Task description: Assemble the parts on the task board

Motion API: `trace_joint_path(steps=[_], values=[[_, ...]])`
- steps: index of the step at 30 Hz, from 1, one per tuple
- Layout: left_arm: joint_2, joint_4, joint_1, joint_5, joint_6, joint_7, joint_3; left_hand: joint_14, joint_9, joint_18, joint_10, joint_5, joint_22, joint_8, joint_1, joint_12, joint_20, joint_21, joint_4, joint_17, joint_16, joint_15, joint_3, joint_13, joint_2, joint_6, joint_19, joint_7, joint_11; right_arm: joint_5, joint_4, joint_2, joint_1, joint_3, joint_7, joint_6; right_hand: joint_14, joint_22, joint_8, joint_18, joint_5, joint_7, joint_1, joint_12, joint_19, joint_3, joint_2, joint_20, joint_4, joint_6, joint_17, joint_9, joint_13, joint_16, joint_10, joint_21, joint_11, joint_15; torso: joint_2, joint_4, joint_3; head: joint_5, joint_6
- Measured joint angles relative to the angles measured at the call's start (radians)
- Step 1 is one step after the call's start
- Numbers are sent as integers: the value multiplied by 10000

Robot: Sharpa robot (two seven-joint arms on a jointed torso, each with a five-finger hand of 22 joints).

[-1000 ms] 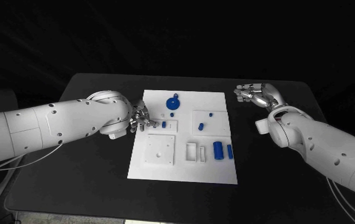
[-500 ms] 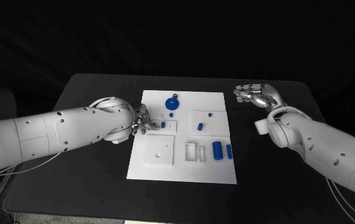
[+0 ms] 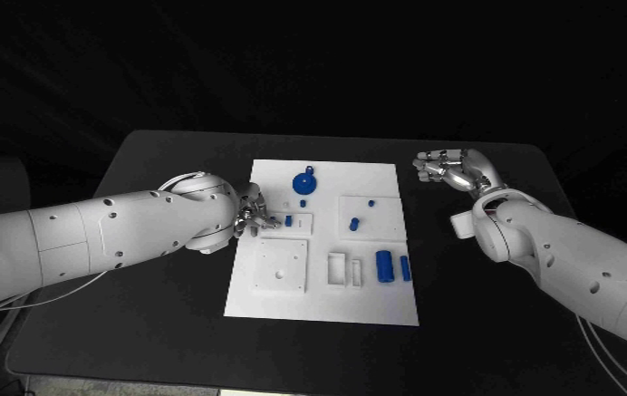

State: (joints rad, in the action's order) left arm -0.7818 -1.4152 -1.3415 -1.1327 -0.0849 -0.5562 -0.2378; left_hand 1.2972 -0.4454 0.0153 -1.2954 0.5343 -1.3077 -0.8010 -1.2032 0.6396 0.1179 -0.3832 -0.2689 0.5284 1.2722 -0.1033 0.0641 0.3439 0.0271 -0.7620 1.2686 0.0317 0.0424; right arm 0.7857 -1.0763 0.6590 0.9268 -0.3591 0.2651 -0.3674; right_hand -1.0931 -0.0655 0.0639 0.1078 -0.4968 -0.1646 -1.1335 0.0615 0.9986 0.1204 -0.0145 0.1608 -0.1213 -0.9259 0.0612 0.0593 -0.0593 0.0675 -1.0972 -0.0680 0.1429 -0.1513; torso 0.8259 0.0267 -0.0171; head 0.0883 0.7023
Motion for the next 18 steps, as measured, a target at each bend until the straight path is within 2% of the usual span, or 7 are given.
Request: trace_joint_path(steps=[4,11,12,15,18], values=[[11,9,3,-4,-2,7,0,0,-62,0,0,49,0,-5,-64,0,0,0,46,0,0,0,-46,0,64,2,0,-4,0,-3,0,0,-1,0,1,0,0,0,0,0,0,0,0,0,0,0,0,0,0,0,0,0,0,0,0,0,0,0,0,0,3,-7,6],[25,25,7,5,5,16,4,0,-66,0,0,184,1,-37,-310,0,0,60,279,0,0,0,-279,-11,310,12,0,-15,0,-7,-1,-2,-4,0,2,1,0,0,0,-1,0,0,0,0,0,30,0,0,-30,0,0,0,0,0,0,0,0,0,0,4,9,-12,3],[27,28,7,8,6,18,4,0,-66,0,0,278,1,-36,-376,0,0,60,344,1,0,0,-344,-21,376,14,0,-17,0,-7,-3,-2,-4,0,2,1,0,0,0,0,0,0,0,0,0,30,0,0,-30,0,0,0,0,0,0,0,0,0,0,4,9,-13,2],[31,32,7,21,8,28,5,0,-66,0,0,808,1,-34,-375,0,0,60,470,1,0,0,-469,-37,375,15,0,-20,0,-8,-5,-2,-5,0,2,1,0,0,0,0,1,0,0,0,0,30,0,0,-30,0,0,0,0,0,0,0,0,0,0,4,11,-19,0],[31,33,7,35,8,41,6,-1,-67,0,0,903,1,-33,-351,-39,0,60,582,1,-59,0,-626,-49,351,23,0,-14,0,-10,-6,-2,-5,0,2,1,0,0,0,-1,0,0,0,0,0,30,0,0,-30,0,0,0,0,0,0,0,0,0,0,4,11,-20,-4]])
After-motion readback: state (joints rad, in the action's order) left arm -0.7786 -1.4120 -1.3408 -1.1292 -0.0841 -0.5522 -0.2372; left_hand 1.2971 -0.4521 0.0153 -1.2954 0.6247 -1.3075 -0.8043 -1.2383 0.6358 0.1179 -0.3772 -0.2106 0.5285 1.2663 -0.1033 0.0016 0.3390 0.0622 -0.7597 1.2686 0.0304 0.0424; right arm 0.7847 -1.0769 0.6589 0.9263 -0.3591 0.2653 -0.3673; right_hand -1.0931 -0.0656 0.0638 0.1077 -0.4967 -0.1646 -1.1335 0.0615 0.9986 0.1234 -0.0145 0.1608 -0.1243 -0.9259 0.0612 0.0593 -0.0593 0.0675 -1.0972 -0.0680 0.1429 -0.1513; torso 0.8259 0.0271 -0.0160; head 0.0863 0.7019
